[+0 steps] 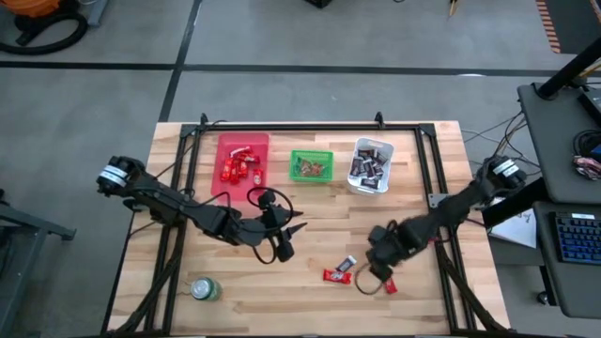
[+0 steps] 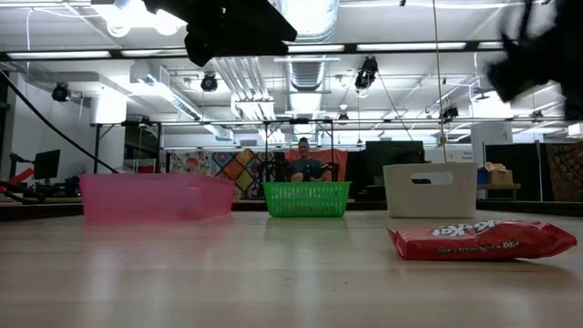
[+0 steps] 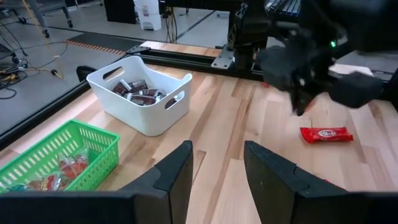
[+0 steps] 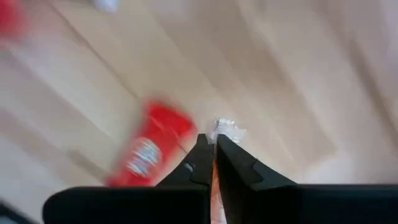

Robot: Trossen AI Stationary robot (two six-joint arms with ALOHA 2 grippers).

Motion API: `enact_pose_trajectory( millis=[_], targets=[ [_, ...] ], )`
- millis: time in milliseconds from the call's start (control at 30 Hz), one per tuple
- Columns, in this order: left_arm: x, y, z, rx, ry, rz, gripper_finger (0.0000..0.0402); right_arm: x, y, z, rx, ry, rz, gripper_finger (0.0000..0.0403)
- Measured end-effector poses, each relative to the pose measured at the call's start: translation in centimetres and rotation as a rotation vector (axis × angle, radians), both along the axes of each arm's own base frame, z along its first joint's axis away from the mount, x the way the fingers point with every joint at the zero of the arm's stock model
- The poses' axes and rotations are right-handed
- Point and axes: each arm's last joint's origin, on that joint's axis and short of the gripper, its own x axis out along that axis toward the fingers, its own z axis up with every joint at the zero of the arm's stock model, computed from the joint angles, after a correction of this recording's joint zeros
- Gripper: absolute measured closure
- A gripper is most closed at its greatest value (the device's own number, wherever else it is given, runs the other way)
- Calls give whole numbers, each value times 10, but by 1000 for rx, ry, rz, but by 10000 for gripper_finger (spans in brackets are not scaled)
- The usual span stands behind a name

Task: Sort candy
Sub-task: Put the orange gummy into the green bin

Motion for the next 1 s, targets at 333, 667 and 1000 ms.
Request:
enact_pose_trajectory(
  millis=[333,667,1000],
  targets=[
    [-11,3,20,40,-25,-22,274,64,-63,78,-274,-634,193,394],
    [-29,9,27,20,46,-10,274,113,-149,63,-725,-1237,185,394],
    [-30,7,21,50,101,-18,274,132,-208,16,-825,-1197,-1,394]
  ],
)
